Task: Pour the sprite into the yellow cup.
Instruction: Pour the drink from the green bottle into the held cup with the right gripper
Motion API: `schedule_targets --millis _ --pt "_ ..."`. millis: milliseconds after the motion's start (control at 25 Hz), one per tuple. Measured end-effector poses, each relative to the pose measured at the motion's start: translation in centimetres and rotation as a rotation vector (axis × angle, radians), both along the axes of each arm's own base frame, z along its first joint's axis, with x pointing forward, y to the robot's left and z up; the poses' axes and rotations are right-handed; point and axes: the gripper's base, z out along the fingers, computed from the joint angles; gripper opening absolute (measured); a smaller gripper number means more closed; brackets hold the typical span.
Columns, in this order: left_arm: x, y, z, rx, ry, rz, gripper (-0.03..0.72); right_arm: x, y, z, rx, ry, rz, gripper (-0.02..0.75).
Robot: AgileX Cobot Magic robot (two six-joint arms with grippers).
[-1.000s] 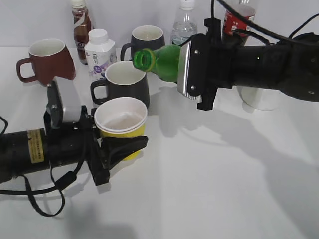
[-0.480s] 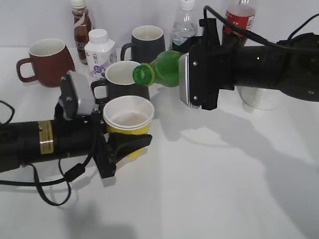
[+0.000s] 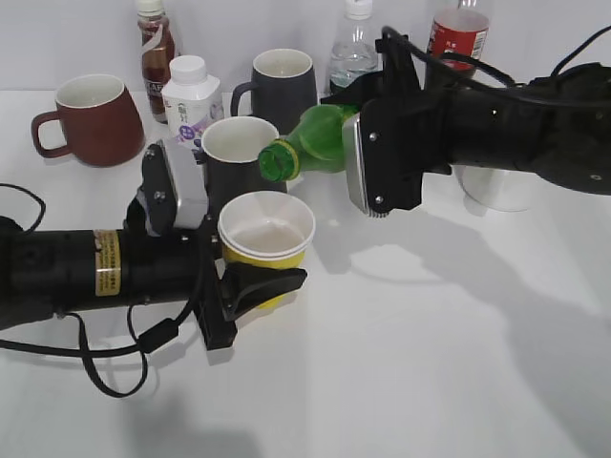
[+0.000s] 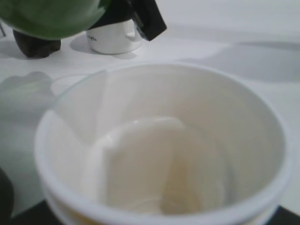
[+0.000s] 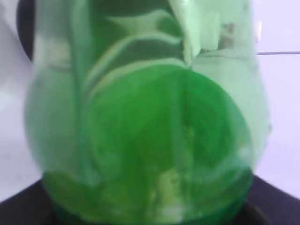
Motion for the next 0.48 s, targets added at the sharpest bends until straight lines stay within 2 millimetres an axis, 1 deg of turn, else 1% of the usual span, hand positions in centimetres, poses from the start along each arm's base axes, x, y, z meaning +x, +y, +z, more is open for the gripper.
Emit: schedule_targets --millis 240,480 --pt "-0.2 0.1 1.1 0.005 -0.041 -0.014 0.413 0.0 0.0 0.0 -0.034 -0.042 0.015 0.428" --pt "-0.2 0.4 0.9 0.071 -0.035 0.000 0.412 0.1 -0.1 0.0 -0.061 -0.076 0.016 0.428"
